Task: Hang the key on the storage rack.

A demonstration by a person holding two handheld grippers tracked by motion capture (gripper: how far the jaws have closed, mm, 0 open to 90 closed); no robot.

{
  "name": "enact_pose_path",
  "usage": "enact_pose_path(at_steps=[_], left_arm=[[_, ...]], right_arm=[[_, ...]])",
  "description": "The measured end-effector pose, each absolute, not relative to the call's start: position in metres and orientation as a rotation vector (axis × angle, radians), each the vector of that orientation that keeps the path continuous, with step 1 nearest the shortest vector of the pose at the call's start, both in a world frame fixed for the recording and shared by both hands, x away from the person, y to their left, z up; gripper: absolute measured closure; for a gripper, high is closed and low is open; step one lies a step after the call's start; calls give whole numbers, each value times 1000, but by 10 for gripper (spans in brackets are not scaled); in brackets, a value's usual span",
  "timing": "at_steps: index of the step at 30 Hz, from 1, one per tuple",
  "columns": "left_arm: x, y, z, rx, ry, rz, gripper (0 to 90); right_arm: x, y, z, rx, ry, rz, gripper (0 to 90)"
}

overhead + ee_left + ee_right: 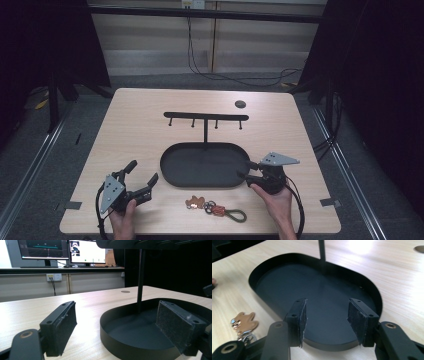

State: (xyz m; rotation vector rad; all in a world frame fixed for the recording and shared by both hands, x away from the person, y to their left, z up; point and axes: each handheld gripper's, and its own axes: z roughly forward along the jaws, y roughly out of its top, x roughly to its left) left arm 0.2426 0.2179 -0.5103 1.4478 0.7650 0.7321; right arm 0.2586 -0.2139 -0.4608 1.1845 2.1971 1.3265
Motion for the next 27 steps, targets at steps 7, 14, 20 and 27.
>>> enact_pose_path(at_steps=[7, 14, 20, 27], left_arm=[[243, 217, -510, 1442, 781, 745, 162], [243, 217, -510, 1441, 783, 745, 162], [244, 217, -510, 1446, 789, 750, 163], [244, 217, -510, 1448, 789, 749, 163]], right_arm=[[263, -209, -451, 1146, 2323, 1278, 504], [262, -208, -444, 1099, 2492, 1197, 539], [255, -203, -439, 1058, 2585, 1110, 529], [254, -201, -445, 1061, 2691, 1018, 630]])
